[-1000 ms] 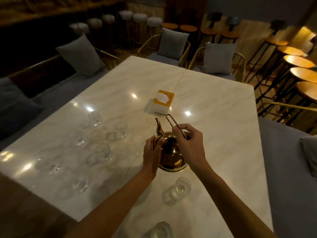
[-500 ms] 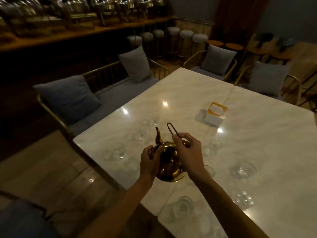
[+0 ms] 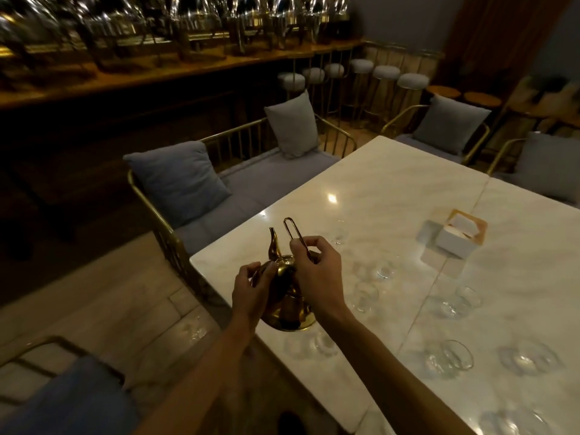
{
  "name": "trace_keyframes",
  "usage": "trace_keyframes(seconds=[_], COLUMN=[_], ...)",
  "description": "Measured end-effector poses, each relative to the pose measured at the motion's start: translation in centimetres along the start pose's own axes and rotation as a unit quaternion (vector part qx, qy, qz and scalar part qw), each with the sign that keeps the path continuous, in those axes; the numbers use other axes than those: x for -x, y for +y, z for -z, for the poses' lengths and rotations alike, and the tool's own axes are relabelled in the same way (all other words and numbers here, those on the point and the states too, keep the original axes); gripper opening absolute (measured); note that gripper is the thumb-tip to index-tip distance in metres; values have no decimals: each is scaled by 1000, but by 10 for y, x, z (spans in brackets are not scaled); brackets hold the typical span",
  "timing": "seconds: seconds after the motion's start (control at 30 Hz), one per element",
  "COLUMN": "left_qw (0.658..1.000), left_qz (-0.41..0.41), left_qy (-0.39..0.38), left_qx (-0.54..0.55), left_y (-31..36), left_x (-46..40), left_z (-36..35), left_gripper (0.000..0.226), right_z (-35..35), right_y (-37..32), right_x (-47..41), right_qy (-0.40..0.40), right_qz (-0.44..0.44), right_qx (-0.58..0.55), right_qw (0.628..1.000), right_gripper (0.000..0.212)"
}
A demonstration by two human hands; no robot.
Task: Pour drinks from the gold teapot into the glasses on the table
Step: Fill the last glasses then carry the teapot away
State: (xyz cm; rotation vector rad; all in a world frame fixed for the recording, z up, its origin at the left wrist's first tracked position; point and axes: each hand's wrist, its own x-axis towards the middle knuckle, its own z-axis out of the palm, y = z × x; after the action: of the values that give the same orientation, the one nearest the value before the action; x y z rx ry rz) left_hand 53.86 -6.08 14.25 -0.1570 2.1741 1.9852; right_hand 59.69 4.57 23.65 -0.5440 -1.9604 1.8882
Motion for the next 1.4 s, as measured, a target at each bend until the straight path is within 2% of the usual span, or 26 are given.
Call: trace_keyframes(seconds=[0.13,0.33,0.5,0.6,0.8,1.1,1.23,1.4], left_qw=[1000,998,989,982,962,897,867,833], left_qz=[2,19,49,74,75,52,55,66], left_qy=[-5,-52,-90,-121,-209,-387,-432,-478], left_qx=[-3,-42,-108,-122,-157,-206,-243,-272], left_y=[4,2,-1,-2,-16,-31,-36,-52], left_x=[-50,-145,-219,-257,-335,-436,-457,-471], left_z=[16,31,36,35,29,1,-10,-12], left_gripper=[42,38,41,43,50,39,46,47], right_z=[-37,-88,-129,-148,-181,-236,-254,-267], right_y=[9,31,63,77,102,128,138,146], right_x=[-37,-106,-159,-184,-231,-282,-290,-292], right_qy=[-4,29,55,80,147,348,392,425], right_qz=[-7,-33,-64,-88,-123,-191,-225,-226], right_qx=[-11,-16,36,29,5,4,13,22], right_qw=[1000,999,996,992,981,918,892,876], right_gripper=[12,14,18,18,21,25,26,25])
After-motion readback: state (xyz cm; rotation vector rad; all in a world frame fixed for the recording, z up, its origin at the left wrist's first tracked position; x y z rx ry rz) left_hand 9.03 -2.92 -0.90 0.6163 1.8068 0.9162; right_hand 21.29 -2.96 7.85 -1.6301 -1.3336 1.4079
